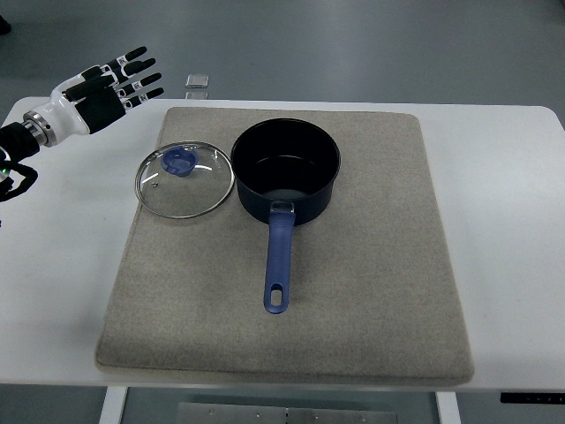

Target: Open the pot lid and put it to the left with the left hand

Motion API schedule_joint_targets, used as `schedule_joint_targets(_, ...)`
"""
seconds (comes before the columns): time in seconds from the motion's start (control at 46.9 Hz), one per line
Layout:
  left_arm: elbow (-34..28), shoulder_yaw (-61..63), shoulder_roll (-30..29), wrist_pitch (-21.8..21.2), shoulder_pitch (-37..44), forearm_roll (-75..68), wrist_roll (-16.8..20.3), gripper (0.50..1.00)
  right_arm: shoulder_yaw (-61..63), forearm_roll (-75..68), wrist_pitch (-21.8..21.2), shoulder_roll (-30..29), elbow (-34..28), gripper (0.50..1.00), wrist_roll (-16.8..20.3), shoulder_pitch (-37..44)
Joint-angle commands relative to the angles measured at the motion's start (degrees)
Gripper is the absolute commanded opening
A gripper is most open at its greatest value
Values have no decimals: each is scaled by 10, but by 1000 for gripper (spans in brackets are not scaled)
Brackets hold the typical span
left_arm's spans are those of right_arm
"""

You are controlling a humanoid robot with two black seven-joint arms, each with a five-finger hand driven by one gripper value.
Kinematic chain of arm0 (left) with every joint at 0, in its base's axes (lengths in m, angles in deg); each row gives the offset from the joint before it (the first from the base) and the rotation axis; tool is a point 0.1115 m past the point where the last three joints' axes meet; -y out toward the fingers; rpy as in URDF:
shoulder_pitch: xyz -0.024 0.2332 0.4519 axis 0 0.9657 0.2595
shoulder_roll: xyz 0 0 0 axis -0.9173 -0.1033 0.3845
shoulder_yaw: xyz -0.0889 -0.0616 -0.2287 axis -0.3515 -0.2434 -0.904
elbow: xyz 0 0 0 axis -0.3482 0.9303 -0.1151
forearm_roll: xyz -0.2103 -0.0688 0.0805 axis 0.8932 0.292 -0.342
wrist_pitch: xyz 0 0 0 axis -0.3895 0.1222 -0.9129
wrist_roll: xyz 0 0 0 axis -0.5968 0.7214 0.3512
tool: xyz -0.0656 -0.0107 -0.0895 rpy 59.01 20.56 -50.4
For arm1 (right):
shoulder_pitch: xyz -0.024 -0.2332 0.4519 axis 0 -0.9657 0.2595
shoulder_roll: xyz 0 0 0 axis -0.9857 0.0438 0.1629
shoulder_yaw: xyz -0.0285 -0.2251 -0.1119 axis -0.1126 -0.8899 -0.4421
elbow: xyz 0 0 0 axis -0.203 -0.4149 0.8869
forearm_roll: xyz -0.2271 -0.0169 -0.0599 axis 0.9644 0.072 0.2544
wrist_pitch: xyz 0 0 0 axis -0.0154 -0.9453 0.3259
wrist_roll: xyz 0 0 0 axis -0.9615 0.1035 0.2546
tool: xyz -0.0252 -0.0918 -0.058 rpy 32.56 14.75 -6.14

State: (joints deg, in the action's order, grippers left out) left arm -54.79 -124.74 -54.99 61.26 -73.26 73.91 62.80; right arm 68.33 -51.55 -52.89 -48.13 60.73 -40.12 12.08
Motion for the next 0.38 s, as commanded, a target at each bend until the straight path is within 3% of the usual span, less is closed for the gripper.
schedule_joint_targets(0.0,0,-1,-1,0,0,0,0,994,-3,1,0,0,0,915,4,0)
schedule_joint_targets(0.362,-1,-6,-3,0,1,-1,0,994,0,3,4,0,-1,915,0,-1)
